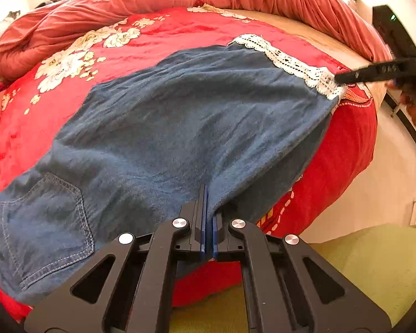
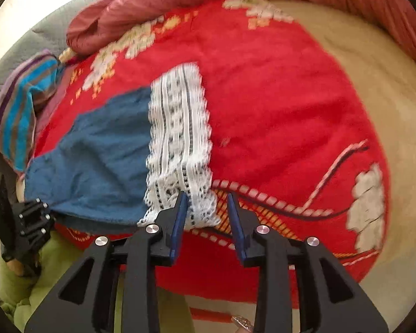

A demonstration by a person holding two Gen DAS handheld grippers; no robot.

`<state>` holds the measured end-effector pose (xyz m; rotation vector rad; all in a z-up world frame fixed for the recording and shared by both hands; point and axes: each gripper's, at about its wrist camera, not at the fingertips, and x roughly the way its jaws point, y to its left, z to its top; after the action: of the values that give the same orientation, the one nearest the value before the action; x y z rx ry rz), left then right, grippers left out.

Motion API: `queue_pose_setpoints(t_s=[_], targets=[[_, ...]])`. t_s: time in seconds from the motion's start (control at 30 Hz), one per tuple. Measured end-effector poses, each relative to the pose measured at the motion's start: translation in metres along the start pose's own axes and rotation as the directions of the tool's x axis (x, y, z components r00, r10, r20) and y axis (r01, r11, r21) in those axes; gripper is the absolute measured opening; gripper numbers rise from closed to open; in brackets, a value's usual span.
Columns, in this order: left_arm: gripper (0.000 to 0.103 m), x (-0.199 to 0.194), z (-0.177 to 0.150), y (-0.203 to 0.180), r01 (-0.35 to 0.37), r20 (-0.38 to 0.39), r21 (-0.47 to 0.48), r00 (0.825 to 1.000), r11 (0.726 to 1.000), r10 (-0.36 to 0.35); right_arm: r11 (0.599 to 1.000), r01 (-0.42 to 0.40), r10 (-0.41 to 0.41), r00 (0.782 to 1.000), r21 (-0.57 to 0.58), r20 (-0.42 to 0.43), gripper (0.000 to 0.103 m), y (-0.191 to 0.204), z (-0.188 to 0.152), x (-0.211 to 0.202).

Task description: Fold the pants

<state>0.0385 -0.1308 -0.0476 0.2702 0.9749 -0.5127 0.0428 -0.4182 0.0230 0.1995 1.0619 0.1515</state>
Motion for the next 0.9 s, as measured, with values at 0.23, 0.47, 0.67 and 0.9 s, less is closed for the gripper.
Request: queue_pose_setpoints(t_s=[0.23, 0.47, 0.67, 0.9], targets=[[0.001, -0.001, -0.003, 0.003, 0.0, -0.007, -0.008, 1.0, 1.0, 0.0, 0.976, -0.03, 0.045, 0.997, -0.218, 0.066, 0.03, 0.048, -0.005, 0.003], [0.002, -0.011, -0.011, 0.001, -0.012, -0.001, -0.018, 1.0, 1.0, 0.011, 0.934, 0.084, -0.09, 0.996, -0.346, -0.001, 0.029, 0.068, -0.026, 0.053], [0.013, -0.044, -0.022, 0.012, 0.004, 0.059, -0.073, 0.998, 0.997, 0.0, 0.948, 0.016, -0.003, 0.999, -0.319, 0.042, 0.056, 0.074, -0.016, 0.03], [0.026, -0.062, -0.037, 0.064, -0.132, 0.057, -0.238, 0.987, 0.962, 0.149, 0.937, -0.025, 0.05, 0.997, -0.348, 0.062, 0.056, 0.088, -0.007, 0.027]])
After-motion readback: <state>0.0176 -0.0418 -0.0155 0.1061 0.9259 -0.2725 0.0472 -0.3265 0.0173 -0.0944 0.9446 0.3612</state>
